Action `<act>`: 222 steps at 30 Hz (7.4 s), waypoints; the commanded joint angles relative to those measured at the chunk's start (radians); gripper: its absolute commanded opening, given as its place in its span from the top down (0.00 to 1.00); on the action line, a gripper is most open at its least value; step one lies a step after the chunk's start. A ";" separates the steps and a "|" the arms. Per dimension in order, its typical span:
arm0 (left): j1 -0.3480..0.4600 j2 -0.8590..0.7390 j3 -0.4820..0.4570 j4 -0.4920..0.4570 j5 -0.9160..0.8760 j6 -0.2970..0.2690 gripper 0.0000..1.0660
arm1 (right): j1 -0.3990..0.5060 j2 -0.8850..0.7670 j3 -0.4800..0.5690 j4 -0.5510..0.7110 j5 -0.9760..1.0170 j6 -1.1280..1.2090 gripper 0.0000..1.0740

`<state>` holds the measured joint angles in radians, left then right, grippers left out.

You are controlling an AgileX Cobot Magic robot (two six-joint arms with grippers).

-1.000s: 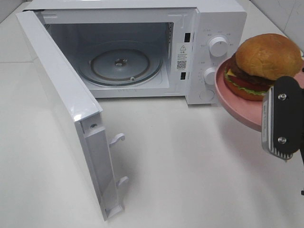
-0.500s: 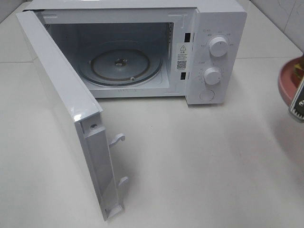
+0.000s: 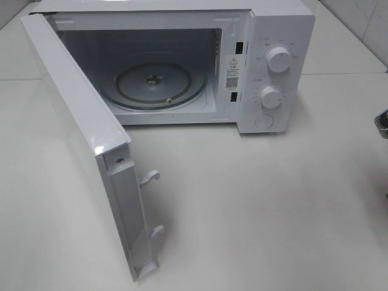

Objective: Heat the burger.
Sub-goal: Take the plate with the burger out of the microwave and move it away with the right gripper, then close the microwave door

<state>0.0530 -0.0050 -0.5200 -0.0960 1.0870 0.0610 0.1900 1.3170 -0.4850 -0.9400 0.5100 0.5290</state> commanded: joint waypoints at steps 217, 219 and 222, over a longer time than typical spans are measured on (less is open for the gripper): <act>0.002 0.406 0.150 0.030 -0.867 0.005 1.00 | -0.200 -1.350 -0.004 0.872 0.455 -0.515 0.62; 0.002 0.478 0.217 0.030 -1.067 -0.013 1.00 | -0.200 -1.350 -0.004 0.872 0.455 -0.515 0.62; 0.002 0.564 0.282 0.033 -1.268 -0.061 1.00 | -0.200 -1.350 -0.004 0.872 0.455 -0.515 0.62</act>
<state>0.0530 0.4980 -0.2900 -0.0690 0.0260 0.0470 -0.0050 -0.0040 -0.4890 -0.0690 0.9710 0.0230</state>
